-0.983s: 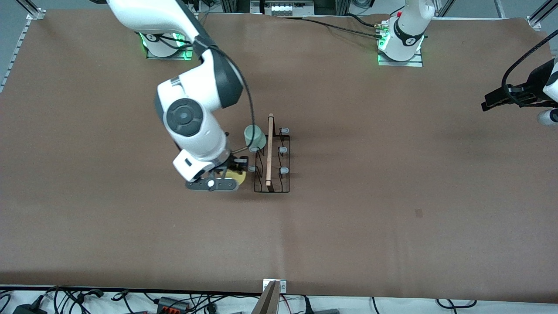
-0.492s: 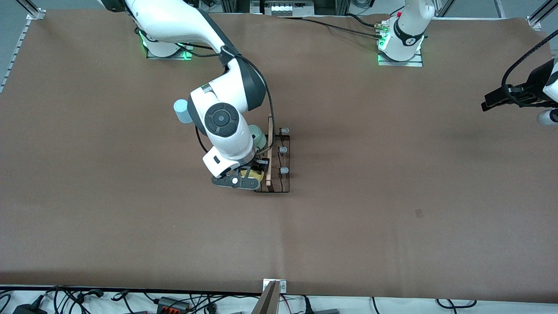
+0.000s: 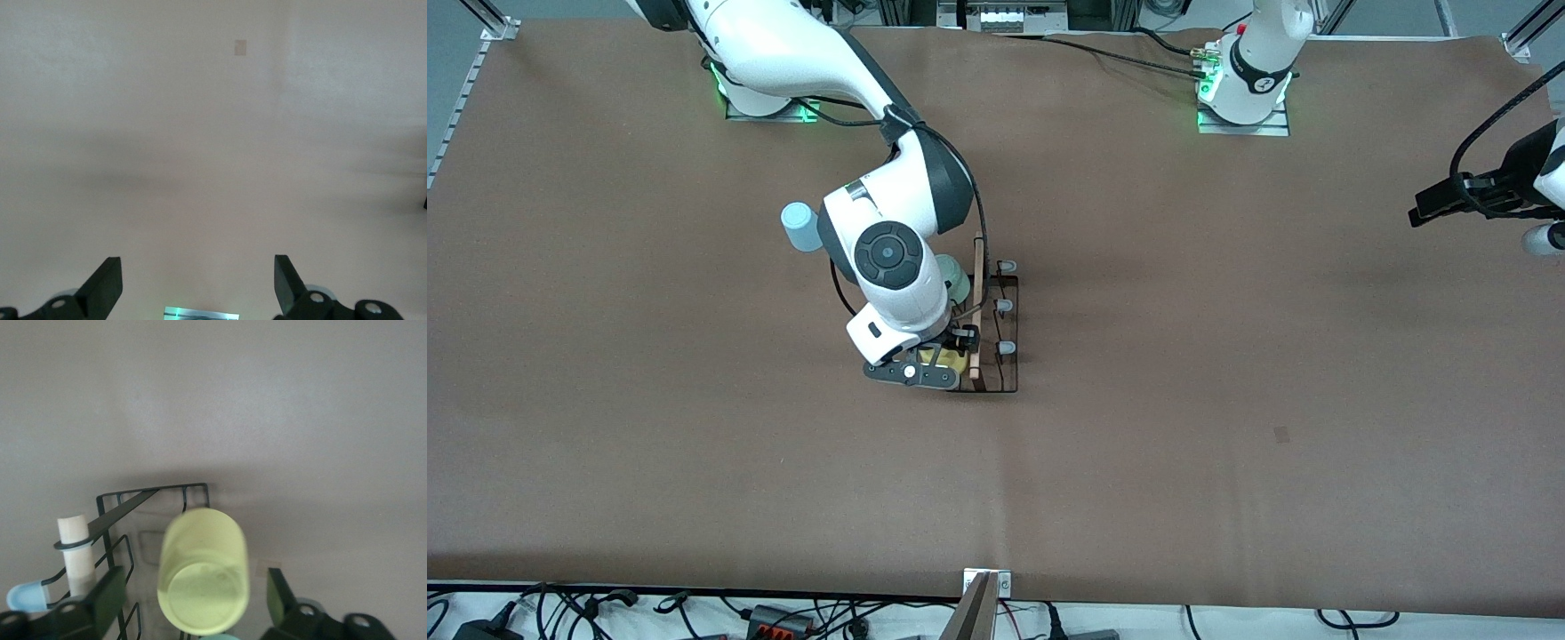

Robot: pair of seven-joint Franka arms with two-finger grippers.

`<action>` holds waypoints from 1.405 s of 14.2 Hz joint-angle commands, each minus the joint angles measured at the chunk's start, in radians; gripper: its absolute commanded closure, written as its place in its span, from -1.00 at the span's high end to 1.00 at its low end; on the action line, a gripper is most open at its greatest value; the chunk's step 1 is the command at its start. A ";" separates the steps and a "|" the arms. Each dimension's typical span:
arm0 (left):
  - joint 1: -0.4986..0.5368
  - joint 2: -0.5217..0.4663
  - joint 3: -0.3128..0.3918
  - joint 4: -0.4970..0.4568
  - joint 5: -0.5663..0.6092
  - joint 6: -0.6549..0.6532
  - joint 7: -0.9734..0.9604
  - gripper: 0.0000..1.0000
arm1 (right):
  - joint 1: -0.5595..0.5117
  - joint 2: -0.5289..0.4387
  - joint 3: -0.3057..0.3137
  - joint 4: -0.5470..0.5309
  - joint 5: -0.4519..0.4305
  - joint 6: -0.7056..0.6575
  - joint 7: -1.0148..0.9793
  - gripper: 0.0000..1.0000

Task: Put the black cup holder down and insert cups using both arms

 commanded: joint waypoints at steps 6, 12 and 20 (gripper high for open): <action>-0.005 0.002 0.005 0.012 0.015 -0.017 0.003 1.00 | -0.095 -0.163 -0.096 0.005 0.005 -0.185 -0.172 1.00; -0.005 0.002 0.005 0.012 0.015 -0.017 0.005 1.00 | -0.221 -0.278 -0.110 0.004 0.004 -0.305 -0.363 1.00; -0.005 0.002 0.005 0.012 0.015 -0.017 0.005 1.00 | -0.629 -0.528 0.067 -0.245 -0.035 -0.284 -0.619 1.00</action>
